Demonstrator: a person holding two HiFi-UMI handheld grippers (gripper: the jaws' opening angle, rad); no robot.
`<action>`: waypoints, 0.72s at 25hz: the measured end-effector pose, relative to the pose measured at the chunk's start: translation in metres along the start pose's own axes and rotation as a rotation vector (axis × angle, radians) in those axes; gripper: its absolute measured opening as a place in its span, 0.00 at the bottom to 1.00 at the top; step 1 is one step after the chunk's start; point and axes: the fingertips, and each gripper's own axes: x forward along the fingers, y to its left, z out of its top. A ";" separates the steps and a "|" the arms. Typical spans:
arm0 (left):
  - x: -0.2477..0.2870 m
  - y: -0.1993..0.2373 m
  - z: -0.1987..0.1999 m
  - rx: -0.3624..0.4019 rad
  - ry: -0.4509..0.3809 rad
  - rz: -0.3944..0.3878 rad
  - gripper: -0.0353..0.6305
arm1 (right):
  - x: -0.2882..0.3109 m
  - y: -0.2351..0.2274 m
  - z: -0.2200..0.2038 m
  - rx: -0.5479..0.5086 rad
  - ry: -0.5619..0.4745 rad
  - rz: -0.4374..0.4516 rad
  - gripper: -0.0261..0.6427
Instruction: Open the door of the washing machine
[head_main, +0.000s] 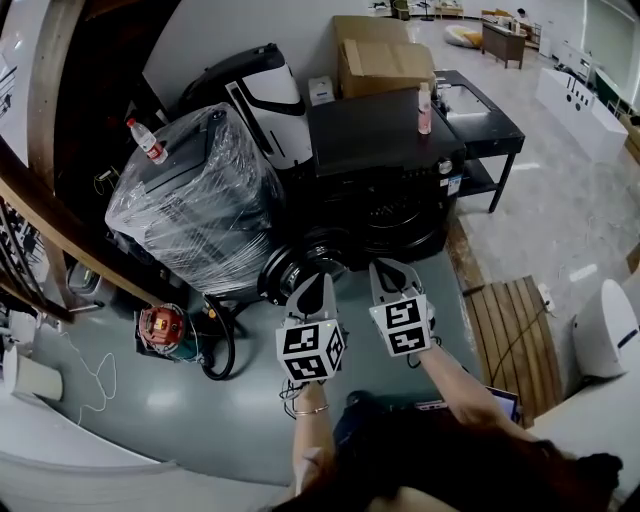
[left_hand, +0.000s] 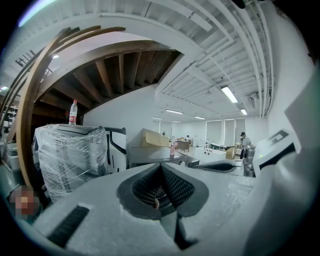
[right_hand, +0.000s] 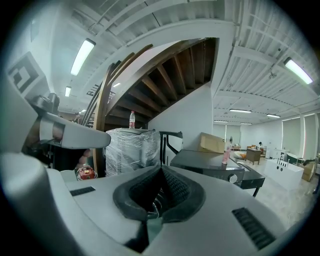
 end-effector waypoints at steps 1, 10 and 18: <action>-0.002 -0.004 0.001 0.003 -0.001 0.002 0.07 | -0.004 -0.001 0.001 -0.003 -0.002 0.004 0.04; -0.018 -0.026 -0.004 0.011 0.004 0.030 0.07 | -0.032 -0.010 0.007 -0.003 -0.038 0.030 0.04; -0.032 -0.048 -0.012 0.008 -0.001 0.035 0.07 | -0.063 -0.019 -0.007 0.001 -0.035 0.029 0.04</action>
